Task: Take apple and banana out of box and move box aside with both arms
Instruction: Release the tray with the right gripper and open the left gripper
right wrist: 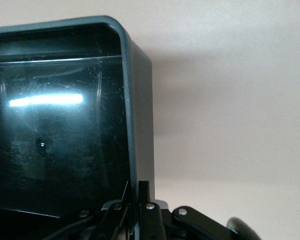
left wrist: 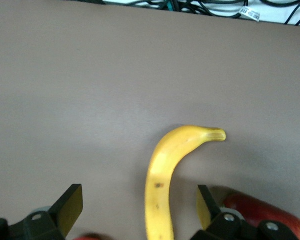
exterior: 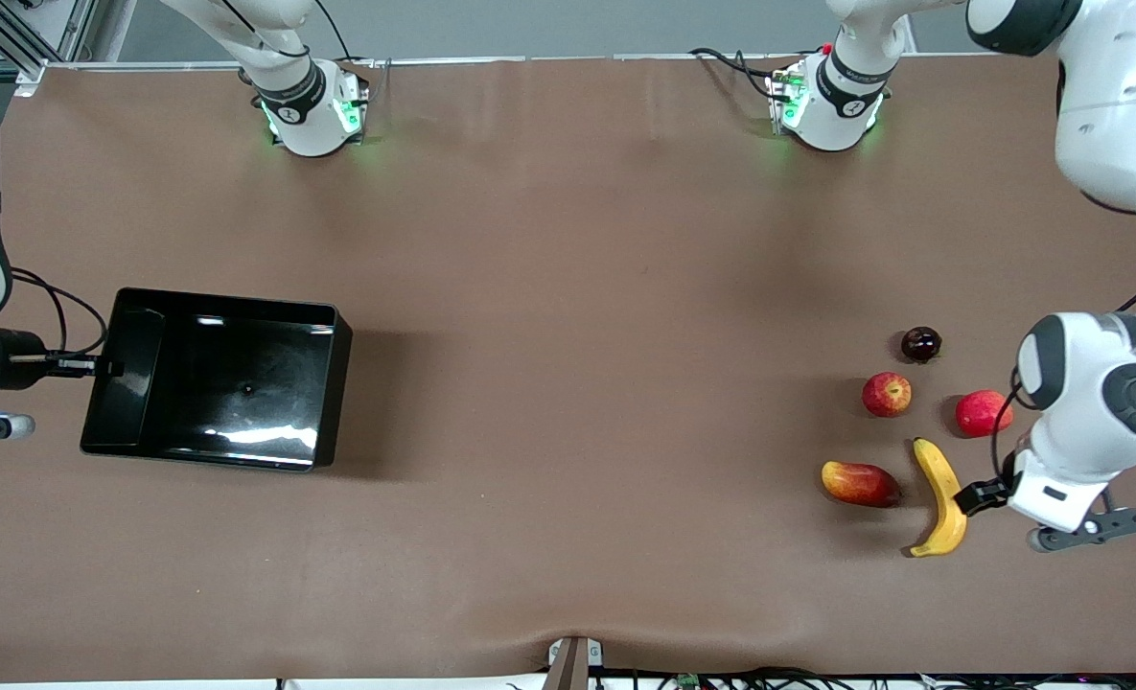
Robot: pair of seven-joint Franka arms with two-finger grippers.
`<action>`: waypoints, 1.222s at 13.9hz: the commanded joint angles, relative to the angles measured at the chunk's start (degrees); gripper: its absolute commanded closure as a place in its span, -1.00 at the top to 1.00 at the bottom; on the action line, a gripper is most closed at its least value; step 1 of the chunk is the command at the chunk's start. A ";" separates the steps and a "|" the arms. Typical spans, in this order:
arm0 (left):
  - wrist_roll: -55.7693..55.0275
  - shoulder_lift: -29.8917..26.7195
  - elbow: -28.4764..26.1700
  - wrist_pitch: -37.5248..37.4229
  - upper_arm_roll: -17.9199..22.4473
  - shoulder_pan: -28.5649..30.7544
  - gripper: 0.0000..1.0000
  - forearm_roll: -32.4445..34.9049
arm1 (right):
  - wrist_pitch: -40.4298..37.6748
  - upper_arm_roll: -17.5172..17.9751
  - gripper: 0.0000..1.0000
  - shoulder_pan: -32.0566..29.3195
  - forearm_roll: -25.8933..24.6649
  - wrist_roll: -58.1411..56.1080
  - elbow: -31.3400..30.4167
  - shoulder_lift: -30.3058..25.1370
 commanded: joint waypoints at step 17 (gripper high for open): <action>7.83 -16.33 -1.73 -12.18 -2.93 2.57 1.00 -12.31 | 7.69 1.91 1.00 -9.05 -0.24 -13.89 -2.90 1.69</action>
